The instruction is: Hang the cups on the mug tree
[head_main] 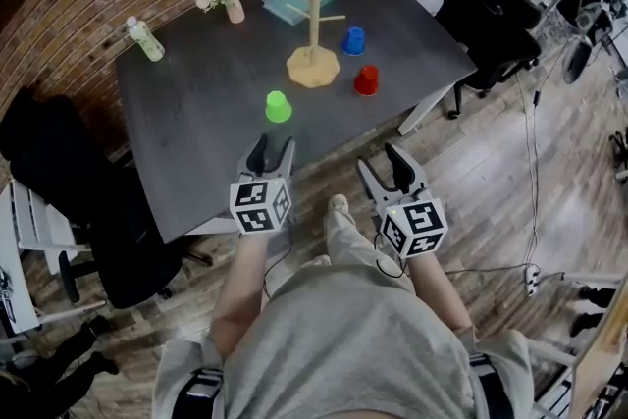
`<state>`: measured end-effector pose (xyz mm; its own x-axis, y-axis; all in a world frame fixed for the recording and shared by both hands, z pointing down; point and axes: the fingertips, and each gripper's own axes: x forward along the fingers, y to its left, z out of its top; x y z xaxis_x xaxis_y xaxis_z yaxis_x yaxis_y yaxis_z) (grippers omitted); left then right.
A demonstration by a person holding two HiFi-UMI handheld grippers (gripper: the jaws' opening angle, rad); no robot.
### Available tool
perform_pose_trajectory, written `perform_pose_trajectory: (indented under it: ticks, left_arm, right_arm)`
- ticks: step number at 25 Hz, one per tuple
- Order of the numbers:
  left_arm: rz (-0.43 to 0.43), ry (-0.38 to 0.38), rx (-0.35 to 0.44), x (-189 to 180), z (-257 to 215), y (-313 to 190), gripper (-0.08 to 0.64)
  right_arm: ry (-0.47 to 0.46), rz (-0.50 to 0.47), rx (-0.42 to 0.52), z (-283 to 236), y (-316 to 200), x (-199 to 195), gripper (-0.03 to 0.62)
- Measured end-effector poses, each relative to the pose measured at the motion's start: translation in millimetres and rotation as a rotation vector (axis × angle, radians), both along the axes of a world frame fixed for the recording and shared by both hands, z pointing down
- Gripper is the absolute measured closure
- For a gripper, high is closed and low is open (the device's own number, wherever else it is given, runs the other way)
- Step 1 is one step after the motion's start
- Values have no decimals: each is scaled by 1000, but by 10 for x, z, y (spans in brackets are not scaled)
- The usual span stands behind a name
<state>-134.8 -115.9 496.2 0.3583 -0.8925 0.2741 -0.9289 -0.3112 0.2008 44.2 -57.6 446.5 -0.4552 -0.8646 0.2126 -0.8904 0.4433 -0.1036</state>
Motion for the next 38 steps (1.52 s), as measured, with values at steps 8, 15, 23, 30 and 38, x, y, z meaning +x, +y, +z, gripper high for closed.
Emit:
perform_pose_trajectory:
  ticks: [8, 15, 23, 30, 38]
  left_arm:
    - [-47, -14, -32, -21, 282, -555, 339]
    - [-88, -77, -101, -42, 617, -955, 339]
    - [-140, -132, -192, -130, 946, -1282, 339]
    - [-164, -166, -247, -141, 1174, -1477, 339]
    - [-175, -186, -248, -176, 1237, -1625, 344]
  right_arm:
    - [0, -42, 9, 68, -506, -14, 348]
    - [4, -74, 15, 18, -994, 88, 350]
    - [4, -121, 7, 9, -1509, 102, 353]
    - [-1, -143, 6, 55, -1872, 132, 353]
    - [-11, -154, -13, 163, -2098, 112, 353]
